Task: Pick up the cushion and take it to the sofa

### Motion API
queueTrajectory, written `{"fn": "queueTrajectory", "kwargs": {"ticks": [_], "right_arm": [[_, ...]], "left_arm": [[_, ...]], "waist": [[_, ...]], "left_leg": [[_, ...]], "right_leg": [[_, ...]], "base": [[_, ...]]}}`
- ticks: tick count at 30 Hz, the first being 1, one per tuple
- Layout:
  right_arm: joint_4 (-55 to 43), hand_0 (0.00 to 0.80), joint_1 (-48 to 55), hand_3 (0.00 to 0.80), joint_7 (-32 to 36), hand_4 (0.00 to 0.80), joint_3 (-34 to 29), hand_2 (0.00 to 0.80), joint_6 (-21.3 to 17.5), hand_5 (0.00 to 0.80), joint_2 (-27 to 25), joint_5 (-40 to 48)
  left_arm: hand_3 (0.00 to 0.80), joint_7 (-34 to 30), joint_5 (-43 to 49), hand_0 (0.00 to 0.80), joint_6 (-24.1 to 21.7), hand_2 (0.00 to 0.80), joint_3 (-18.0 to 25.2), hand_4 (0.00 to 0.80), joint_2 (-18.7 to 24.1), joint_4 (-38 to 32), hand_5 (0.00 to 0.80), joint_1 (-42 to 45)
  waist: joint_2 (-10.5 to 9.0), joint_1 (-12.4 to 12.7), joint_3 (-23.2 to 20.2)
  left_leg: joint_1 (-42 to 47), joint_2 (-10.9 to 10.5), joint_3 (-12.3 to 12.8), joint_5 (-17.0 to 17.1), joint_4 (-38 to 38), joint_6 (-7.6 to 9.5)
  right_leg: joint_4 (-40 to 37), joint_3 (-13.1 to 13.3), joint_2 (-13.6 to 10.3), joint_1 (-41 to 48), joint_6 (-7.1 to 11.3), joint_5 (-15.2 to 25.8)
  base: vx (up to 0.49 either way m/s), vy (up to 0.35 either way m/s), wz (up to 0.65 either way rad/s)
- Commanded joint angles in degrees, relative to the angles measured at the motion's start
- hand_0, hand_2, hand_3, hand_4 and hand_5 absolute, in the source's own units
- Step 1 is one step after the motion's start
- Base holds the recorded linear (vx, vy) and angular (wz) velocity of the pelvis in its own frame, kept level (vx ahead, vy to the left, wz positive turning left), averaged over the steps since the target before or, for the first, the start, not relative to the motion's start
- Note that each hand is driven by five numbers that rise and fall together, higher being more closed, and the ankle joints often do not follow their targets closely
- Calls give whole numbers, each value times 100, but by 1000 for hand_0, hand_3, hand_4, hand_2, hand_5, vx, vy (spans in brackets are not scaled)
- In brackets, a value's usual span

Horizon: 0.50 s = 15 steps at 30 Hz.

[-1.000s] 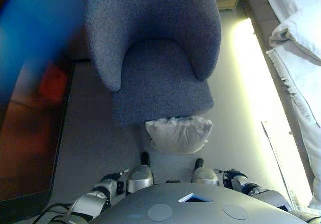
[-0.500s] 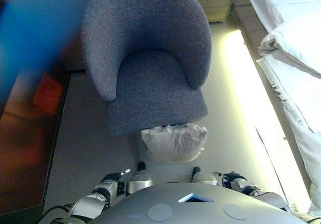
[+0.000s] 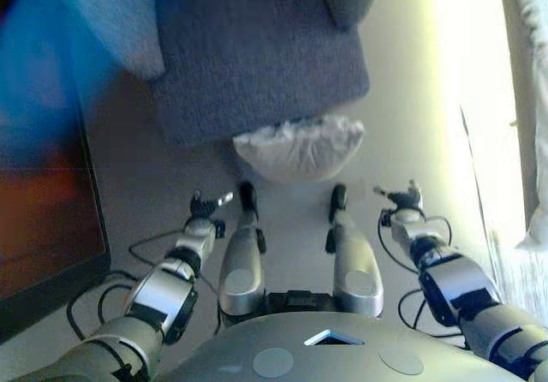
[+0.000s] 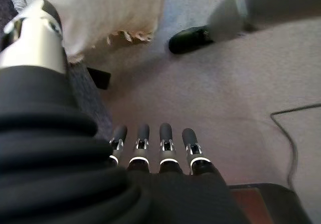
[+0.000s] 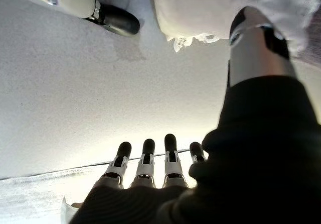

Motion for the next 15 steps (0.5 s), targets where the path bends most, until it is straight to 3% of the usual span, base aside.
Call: {"fn": "queueTrajectory", "kwargs": {"ticks": [1, 7, 15], "right_arm": [[-476, 0, -335, 0, -360, 0, 273, 0, -275, 0, -165, -77], [-823, 0, -794, 0, -619, 0, 357, 0, -541, 0, -325, -92], [-1082, 0, -1540, 0, -951, 0, 482, 0, -618, 0, -514, -193]], "left_arm": [[0, 503, -312, 0, -435, 0, 55, 0, 173, 6, 0, -397], [0, 866, -397, 0, -883, 0, 57, 0, 185, -325, 0, -871], [0, 1089, -531, 0, -1501, 0, 59, 0, 315, -685, 0, -1511]], "waist": [[-259, -122, 275], [-244, -133, 354], [-231, -135, 354]], "left_leg": [[-428, -41, -396, -149, 438, 24], [-1267, -134, -459, -64, 614, 32], [-2455, -117, -588, -17, 948, -29]], "right_leg": [[208, 181, -287, -415, 55, 106], [387, 266, -315, -1233, 100, 213], [645, 311, -308, -2379, 126, 246]], "base": [[-70, 6, -17], [-44, -3, -8], [-23, -8, 6]]}}
